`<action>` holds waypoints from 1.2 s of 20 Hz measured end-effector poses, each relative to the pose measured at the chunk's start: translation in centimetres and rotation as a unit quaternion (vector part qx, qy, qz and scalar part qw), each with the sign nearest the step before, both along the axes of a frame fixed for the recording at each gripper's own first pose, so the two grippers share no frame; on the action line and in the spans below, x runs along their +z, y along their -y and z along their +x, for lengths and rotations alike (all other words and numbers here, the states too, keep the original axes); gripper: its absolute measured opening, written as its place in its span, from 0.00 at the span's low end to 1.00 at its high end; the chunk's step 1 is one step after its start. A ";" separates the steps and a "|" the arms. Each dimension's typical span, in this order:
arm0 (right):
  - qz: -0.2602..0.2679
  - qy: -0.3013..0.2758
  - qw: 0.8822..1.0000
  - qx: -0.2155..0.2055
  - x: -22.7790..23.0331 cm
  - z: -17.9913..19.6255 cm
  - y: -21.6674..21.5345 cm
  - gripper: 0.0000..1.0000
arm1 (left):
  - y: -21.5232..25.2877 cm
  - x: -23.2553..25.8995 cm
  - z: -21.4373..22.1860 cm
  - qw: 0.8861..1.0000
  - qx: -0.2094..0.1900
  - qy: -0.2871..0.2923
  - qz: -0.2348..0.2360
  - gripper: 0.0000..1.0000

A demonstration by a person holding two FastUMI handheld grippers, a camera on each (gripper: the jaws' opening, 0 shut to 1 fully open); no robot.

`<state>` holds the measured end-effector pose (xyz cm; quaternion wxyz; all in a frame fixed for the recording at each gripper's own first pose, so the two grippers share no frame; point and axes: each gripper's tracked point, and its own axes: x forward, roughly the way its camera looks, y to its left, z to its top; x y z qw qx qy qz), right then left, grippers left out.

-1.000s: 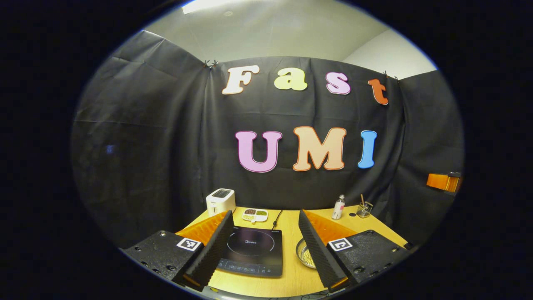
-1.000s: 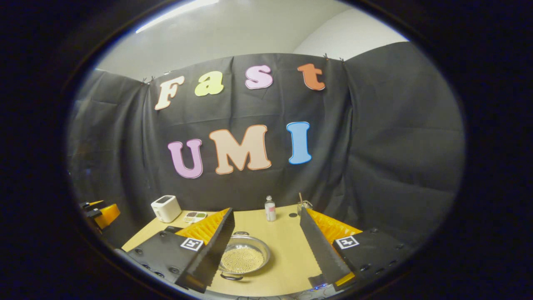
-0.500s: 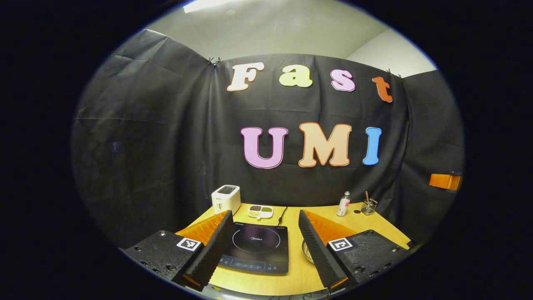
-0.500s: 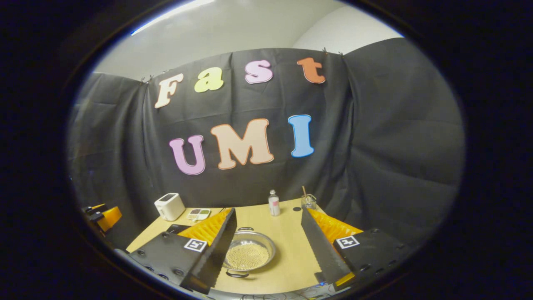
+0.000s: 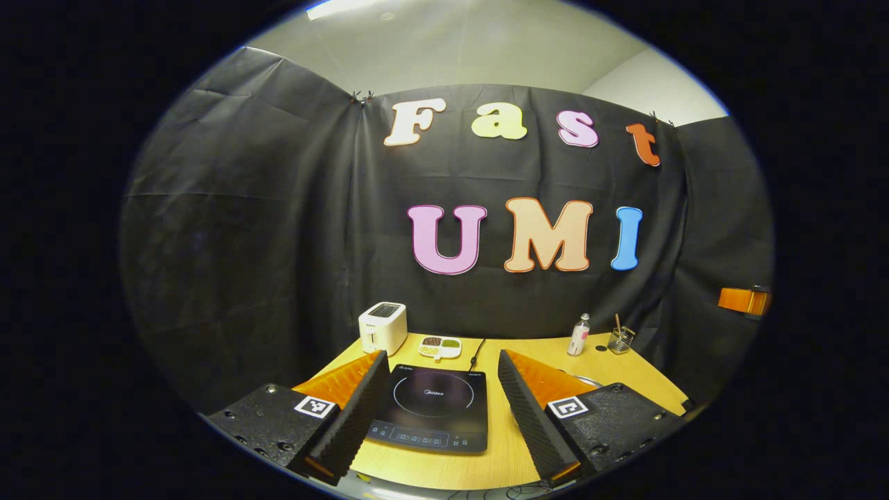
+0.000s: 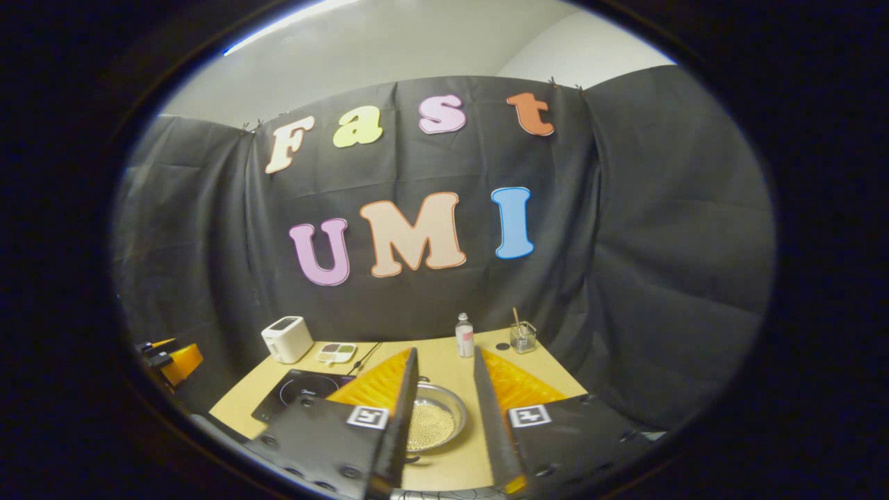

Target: First push the handle of the pot to place it horizontally, then grasp the pot with both hands and set it on the induction cooktop.

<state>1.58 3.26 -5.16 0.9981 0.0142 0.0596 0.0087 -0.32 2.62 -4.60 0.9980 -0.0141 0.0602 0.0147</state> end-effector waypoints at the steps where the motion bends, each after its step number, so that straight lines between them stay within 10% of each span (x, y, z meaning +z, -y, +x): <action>1: 0.000 -0.002 1.000 -0.002 -0.3 0.2 0.0 0.28 | 0.0 -0.1 0.0 1.000 0.000 -0.002 0.000 0.92; 3: 0.002 -0.006 1.000 -0.002 -0.5 0.4 -0.1 0.01 | -0.1 -0.3 -0.1 1.000 -0.002 -0.006 0.003 0.95; 7: 0.001 -0.021 1.000 0.016 -1.9 0.8 -1.1 0.17 | -0.2 -0.6 -0.1 1.000 0.001 -0.008 0.005 0.95; 8: 0.004 -0.028 0.999 0.021 -2.6 0.9 -1.5 0.00 | -0.3 -0.7 0.0 1.000 0.001 -0.009 0.005 0.95; 15: 0.057 -0.123 0.988 0.074 -10.5 0.6 -5.9 0.07 | -1.1 -1.9 -0.3 1.000 0.007 -0.022 0.009 0.95; 24: 0.128 -0.279 0.942 0.132 -22.1 -1.8 -12.3 0.02 | -3.5 -4.1 -1.0 0.999 0.030 -0.043 0.001 0.92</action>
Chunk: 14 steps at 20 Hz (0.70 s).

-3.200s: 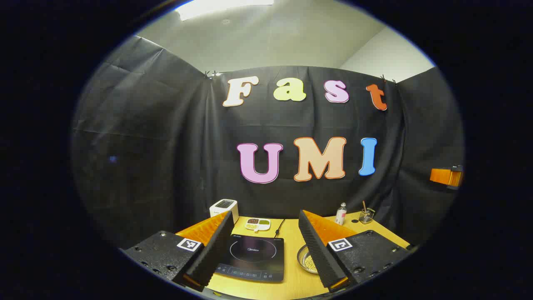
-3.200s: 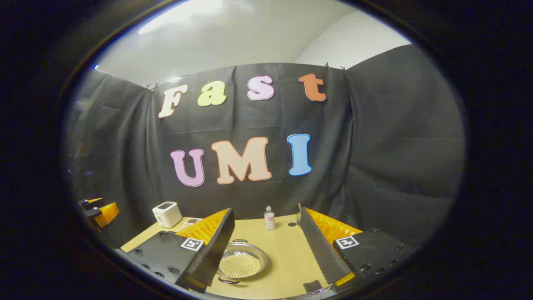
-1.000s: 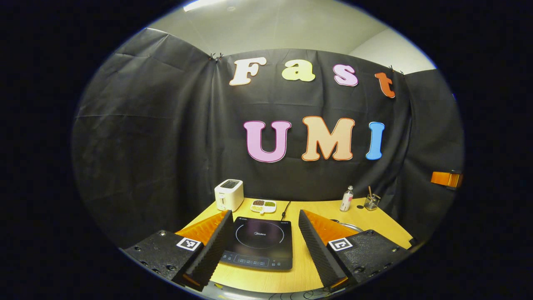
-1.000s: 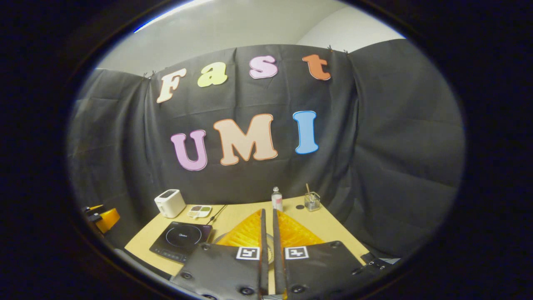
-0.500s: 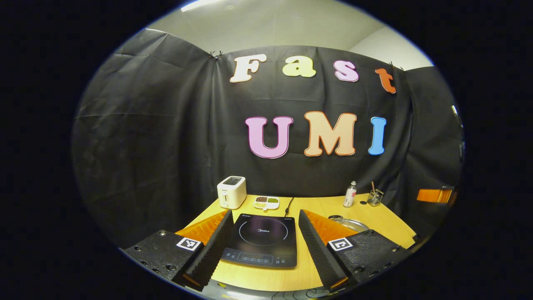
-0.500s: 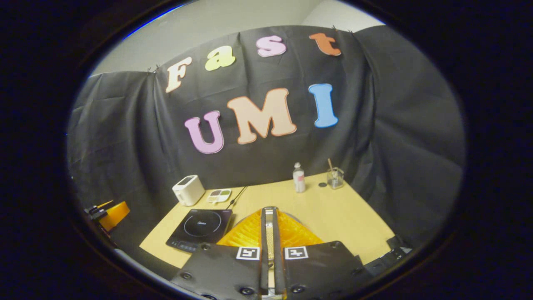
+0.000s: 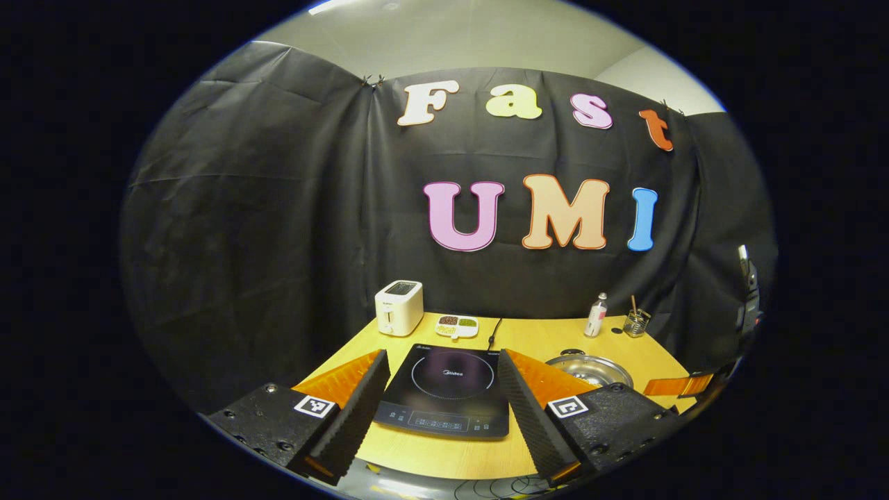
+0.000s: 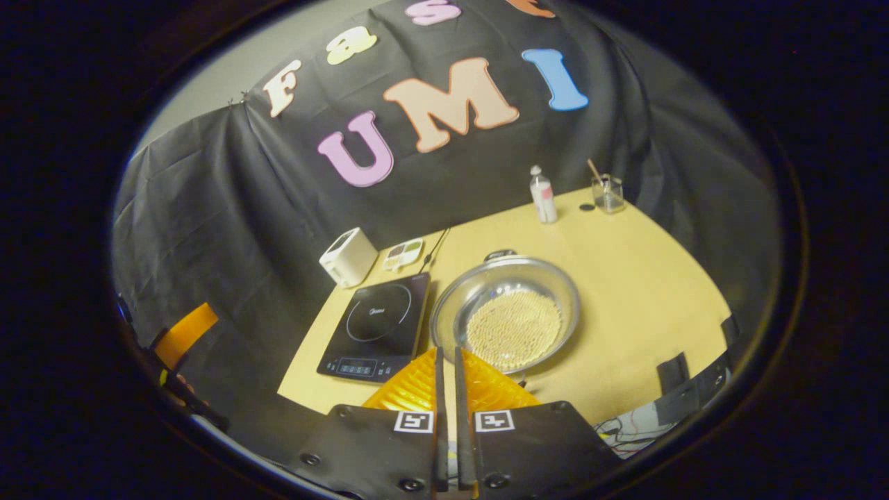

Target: First push the handle of the pot to place it horizontally, then grasp the pot with both hands and set it on the induction cooktop.

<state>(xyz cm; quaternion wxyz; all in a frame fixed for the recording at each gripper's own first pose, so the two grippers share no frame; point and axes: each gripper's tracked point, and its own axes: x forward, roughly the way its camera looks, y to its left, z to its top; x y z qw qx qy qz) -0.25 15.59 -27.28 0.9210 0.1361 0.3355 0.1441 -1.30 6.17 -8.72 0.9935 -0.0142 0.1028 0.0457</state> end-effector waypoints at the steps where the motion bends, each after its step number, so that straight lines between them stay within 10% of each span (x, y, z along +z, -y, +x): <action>1: 0.008 -0.017 1.000 0.007 -1.2 -0.2 -0.9 0.00 | -0.2 -0.2 -0.1 1.000 0.003 -0.003 -0.003 0.92; 4: 0.011 -0.065 0.998 0.020 -4.5 -0.6 -2.5 0.18 | -0.4 -0.9 -0.3 1.000 0.005 -0.008 -0.012 0.92; 5: 0.008 -0.079 0.997 0.025 -5.7 -0.9 -2.8 0.00 | -0.6 -0.9 -0.4 1.000 0.005 -0.010 -0.012 0.92; 14: -0.027 -0.146 0.988 0.034 -12.9 0.5 -3.6 0.08 | -1.8 -3.0 -1.0 0.999 0.019 -0.034 -0.013 0.96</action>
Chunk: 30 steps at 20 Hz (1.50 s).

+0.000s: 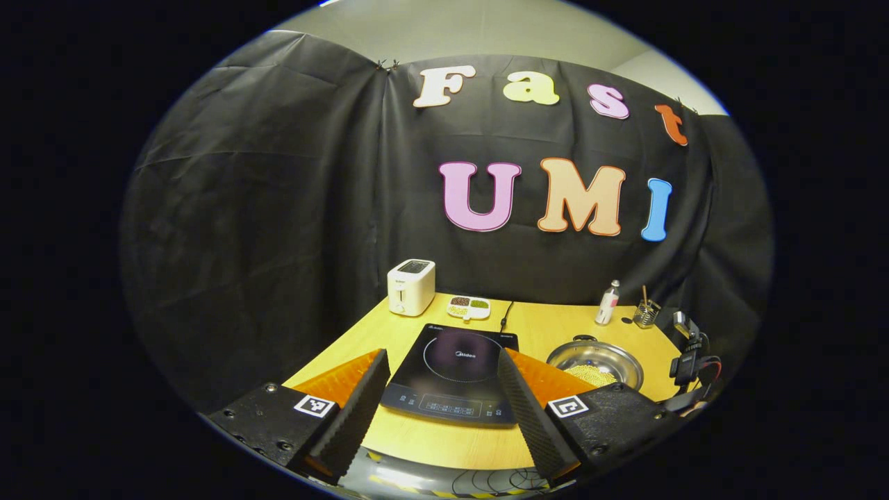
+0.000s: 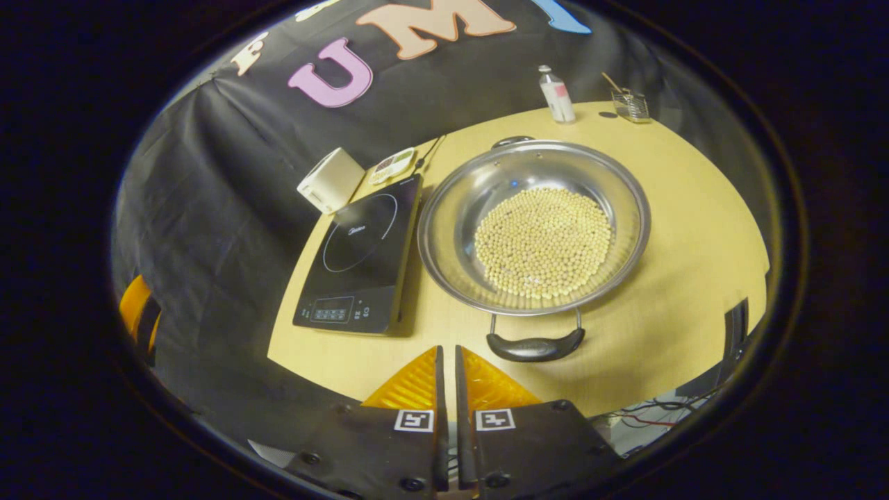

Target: First push the handle of the pot to place it horizontally, then grasp the pot with both hands and set it on the induction cooktop.

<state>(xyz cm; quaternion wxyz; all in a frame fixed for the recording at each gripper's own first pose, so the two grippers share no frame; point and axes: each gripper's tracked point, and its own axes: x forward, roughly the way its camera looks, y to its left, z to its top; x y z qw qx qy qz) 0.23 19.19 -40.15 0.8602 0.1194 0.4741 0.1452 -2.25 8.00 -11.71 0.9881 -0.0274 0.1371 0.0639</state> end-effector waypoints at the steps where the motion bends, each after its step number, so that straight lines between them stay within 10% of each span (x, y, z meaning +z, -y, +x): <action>1: -0.002 -0.003 1.000 -0.001 -0.3 0.3 0.0 0.08 | -0.1 -0.2 0.0 1.000 0.001 -0.003 0.001 0.96; 16: -0.046 -0.014 0.999 -0.016 -2.4 1.5 1.9 0.05 | 0.7 -0.9 0.9 1.000 -0.015 -0.004 -0.004 0.96; 30: -0.190 0.031 0.981 -0.028 -2.0 2.9 9.1 0.05 | 0.8 -0.7 1.5 0.999 -0.031 -0.004 0.006 0.96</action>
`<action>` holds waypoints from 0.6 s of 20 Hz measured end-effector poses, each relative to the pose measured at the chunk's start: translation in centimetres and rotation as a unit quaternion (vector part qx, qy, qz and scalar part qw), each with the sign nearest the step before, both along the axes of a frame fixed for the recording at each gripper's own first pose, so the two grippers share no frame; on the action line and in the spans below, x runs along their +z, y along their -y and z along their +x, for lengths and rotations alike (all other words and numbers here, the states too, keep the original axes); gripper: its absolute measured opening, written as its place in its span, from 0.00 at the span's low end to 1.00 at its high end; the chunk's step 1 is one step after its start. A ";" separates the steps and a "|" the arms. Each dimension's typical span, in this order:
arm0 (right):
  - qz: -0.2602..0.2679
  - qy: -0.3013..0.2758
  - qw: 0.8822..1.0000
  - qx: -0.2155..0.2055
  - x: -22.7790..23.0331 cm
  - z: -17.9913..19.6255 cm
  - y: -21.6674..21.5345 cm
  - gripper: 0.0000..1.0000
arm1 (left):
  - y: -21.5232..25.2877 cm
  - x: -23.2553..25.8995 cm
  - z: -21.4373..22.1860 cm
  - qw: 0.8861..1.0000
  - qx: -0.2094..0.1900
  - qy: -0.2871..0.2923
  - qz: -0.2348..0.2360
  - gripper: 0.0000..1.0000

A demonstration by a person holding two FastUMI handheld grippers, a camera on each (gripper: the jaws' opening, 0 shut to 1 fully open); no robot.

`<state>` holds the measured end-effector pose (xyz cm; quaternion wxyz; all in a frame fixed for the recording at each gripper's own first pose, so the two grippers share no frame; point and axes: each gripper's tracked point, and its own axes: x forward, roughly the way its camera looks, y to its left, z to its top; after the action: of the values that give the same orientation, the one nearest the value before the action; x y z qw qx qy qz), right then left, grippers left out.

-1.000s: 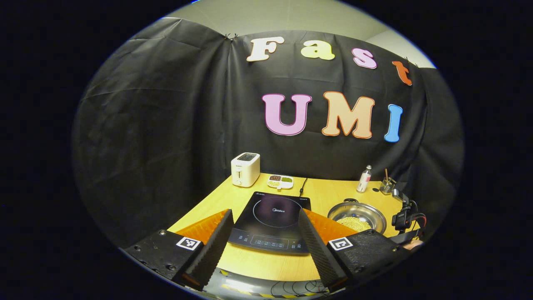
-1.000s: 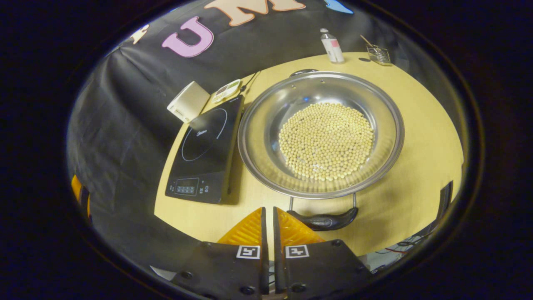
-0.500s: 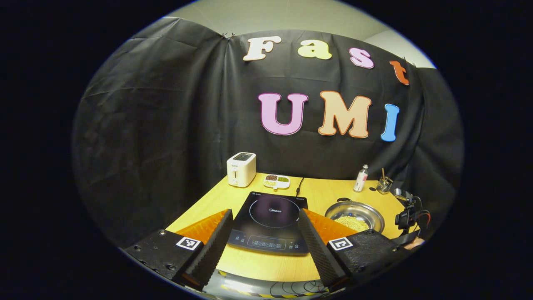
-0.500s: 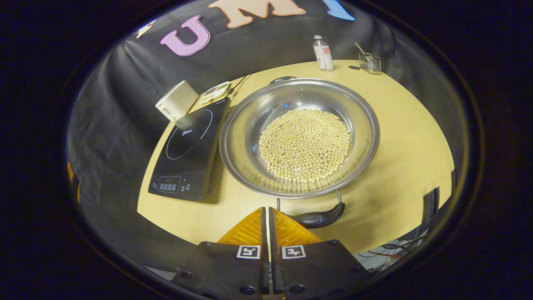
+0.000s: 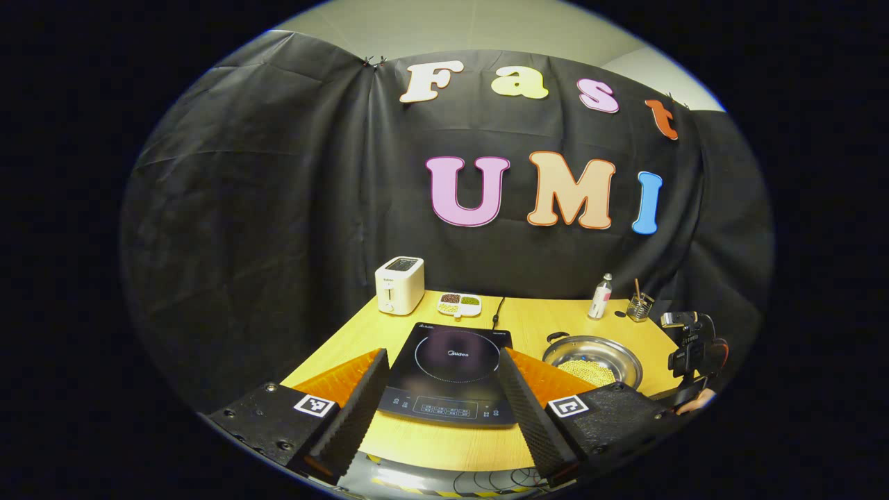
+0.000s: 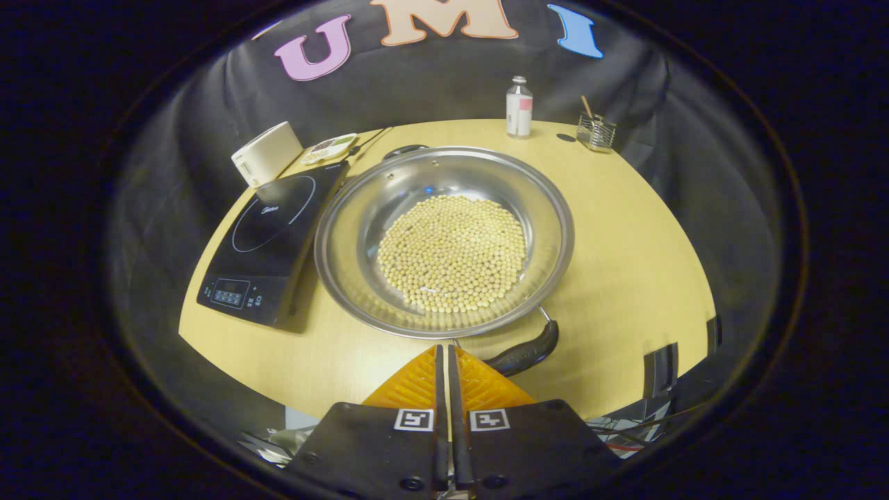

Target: First push the handle of the pot to place it horizontally, then grasp the pot with both hands and set it on the induction cooktop.

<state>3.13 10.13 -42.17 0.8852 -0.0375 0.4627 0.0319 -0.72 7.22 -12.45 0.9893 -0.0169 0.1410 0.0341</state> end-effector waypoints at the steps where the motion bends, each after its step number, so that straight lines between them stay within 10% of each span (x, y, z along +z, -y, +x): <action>1: -0.006 0.000 1.000 -0.003 -0.1 0.1 0.6 0.05 | -0.1 0.1 -0.1 1.000 0.001 0.000 0.003 0.96; 9: -0.031 0.005 0.998 -0.045 0.1 2.8 5.4 0.00 | 0.2 0.8 -0.5 1.000 0.011 0.009 0.004 0.96; 10: -0.033 0.006 0.998 -0.049 0.3 3.2 6.0 0.12 | 0.2 0.7 -0.5 1.000 0.013 0.005 0.004 0.96; 12: -0.028 0.006 0.998 -0.062 0.3 4.1 7.2 0.00 | 0.3 0.6 -0.2 1.000 0.016 -0.001 0.007 0.96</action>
<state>7.19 2.95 -41.83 0.8870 -0.0333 0.4592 -0.0365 -0.96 6.89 -11.90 0.9886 -0.0123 0.1410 0.0507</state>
